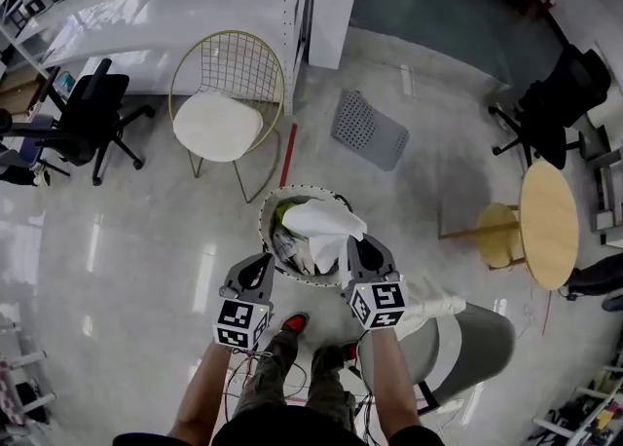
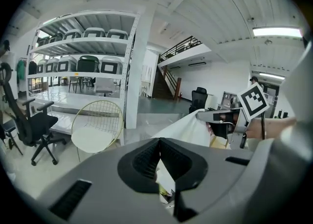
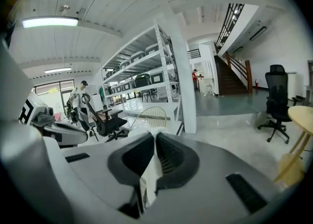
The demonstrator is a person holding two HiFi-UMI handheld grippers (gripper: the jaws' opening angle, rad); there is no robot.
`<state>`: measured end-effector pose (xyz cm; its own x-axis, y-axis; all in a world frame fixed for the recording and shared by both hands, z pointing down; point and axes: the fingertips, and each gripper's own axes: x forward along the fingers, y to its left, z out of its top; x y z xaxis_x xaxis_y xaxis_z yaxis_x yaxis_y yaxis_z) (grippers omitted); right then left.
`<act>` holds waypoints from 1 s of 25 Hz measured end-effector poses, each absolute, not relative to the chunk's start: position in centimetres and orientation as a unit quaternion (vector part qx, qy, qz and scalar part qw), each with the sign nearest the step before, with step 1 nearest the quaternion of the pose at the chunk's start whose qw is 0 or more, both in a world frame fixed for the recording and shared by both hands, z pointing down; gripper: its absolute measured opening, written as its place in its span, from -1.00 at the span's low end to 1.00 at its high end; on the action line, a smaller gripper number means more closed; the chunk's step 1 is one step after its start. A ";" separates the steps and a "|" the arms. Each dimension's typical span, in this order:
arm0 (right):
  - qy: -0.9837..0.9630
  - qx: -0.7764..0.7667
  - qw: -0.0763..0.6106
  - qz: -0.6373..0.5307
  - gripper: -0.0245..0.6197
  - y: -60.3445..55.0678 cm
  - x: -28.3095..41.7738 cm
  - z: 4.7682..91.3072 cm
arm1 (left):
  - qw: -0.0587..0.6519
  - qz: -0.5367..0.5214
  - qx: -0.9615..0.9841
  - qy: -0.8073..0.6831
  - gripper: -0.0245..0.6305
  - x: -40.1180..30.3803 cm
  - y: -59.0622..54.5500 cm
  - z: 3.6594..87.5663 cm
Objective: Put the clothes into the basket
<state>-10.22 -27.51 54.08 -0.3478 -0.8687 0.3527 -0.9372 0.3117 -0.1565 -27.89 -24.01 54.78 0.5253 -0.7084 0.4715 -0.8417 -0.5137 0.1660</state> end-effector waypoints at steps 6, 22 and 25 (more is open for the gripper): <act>-0.800 0.550 0.130 0.201 -0.81 -28.3 -11.6 59.7 | 0.210 0.181 0.841 -0.464 -0.90 -29.0 -24.4 57.8; -0.801 0.545 0.134 0.209 -0.31 -27.4 -13.0 64.2 | 0.230 0.193 0.832 -0.467 -0.90 -30.1 -22.2 60.3; -0.805 0.542 0.127 0.206 -0.19 -27.1 -13.2 63.3 | 0.230 0.192 0.831 -0.468 -0.90 -30.3 -21.7 60.1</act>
